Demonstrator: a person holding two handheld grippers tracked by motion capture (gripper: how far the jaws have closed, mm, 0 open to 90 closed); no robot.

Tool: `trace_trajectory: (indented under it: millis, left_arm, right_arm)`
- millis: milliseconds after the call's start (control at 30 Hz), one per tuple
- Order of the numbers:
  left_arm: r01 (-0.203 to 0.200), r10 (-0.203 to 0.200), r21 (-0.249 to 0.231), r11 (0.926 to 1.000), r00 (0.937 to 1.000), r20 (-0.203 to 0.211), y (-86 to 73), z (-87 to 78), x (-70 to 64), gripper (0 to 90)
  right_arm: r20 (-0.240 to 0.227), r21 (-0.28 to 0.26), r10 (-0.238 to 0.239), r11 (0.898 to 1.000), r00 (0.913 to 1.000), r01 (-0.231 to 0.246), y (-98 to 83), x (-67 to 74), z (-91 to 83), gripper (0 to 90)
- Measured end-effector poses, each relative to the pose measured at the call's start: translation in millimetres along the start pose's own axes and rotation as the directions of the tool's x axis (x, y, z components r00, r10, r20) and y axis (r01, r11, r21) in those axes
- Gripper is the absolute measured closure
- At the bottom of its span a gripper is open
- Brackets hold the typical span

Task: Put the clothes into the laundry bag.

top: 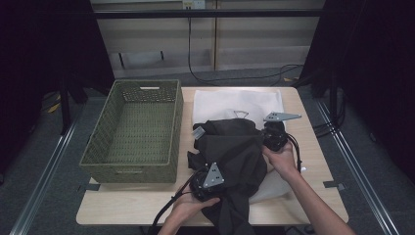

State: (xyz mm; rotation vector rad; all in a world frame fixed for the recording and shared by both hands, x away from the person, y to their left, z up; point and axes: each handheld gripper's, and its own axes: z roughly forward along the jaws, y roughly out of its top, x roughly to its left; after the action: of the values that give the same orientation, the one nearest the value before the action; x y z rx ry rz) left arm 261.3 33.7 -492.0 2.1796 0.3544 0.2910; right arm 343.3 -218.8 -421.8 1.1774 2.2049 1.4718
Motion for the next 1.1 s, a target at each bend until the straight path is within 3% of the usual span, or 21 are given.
trace_trajectory:
  millis: [67,100,167,267,333,400,433,600,700,867,933,1100]
  left_arm:
    - [0.002,-0.002,-0.012,0.9999,1.0000,0.004,-0.3,-2.2,1.1,55.7]
    - [0.019,-0.019,-0.018,0.9997,0.9998,0.001,-0.7,-5.4,1.4,55.7]
    - [0.058,-0.057,-0.055,0.9968,0.9980,0.028,-1.3,-10.8,3.2,43.1]
    - [0.056,-0.055,-0.078,0.9954,0.9983,0.021,3.2,-24.0,5.7,27.8]
    - [0.075,-0.073,-0.101,0.9921,0.9971,0.022,9.0,-33.7,8.0,19.8]
    - [0.063,-0.062,-0.106,0.9923,0.9980,0.014,14.8,-43.1,10.3,16.5]
    - [0.060,-0.058,-0.133,0.9893,0.9981,0.019,19.5,-50.9,10.8,14.4]
    - [0.076,-0.079,-0.180,0.9807,0.9968,-0.009,34.2,-68.2,17.2,10.9]
    - [0.089,-0.094,-0.201,0.9755,0.9954,-0.017,42.1,-67.7,25.8,8.4]
    - [0.091,-0.099,-0.194,0.9768,0.9947,-0.029,62.2,-57.5,36.7,2.8]
    - [0.096,-0.103,-0.266,0.9593,0.9947,-0.012,71.7,-53.1,41.3,2.4]
    - [0.094,-0.099,-0.248,0.9643,0.9951,-0.008,82.9,-34.9,48.0,0.0]
  right_arm:
    - [0.004,0.005,0.005,1.000,1.0000,-0.005,-1.8,-1.5,0.4,88.8]
    - [0.004,0.005,0.005,1.000,1.0000,-0.005,-1.8,-1.5,0.4,88.8]
    - [0.006,0.002,0.019,1.000,0.9998,-0.019,-3.6,-6.0,0.0,88.8]
    - [0.010,0.005,0.031,0.999,0.9995,-0.031,-6.0,-10.5,0.6,88.8]
    - [0.015,0.007,0.034,0.999,0.9993,-0.034,-6.3,-11.6,0.8,88.8]
    - [0.020,0.007,0.030,1.000,0.9993,-0.030,-6.5,-12.4,1.1,88.8]
    - [0.022,0.007,0.035,0.999,0.9992,-0.035,-6.6,-12.4,1.0,88.8]
    - [0.023,0.007,0.041,0.999,0.9989,-0.042,-7.3,-13.7,1.5,88.8]
    - [0.021,0.008,0.041,0.999,0.9989,-0.041,-7.6,-13.9,1.8,88.8]
    - [0.019,0.009,0.038,0.999,0.9991,-0.038,-7.8,-12.2,3.0,88.8]
    - [0.013,0.010,0.031,0.999,0.9994,-0.031,-7.7,-10.0,3.2,88.8]
    - [0.003,0.015,0.026,1.000,0.9996,-0.027,-7.7,-8.0,4.5,88.8]
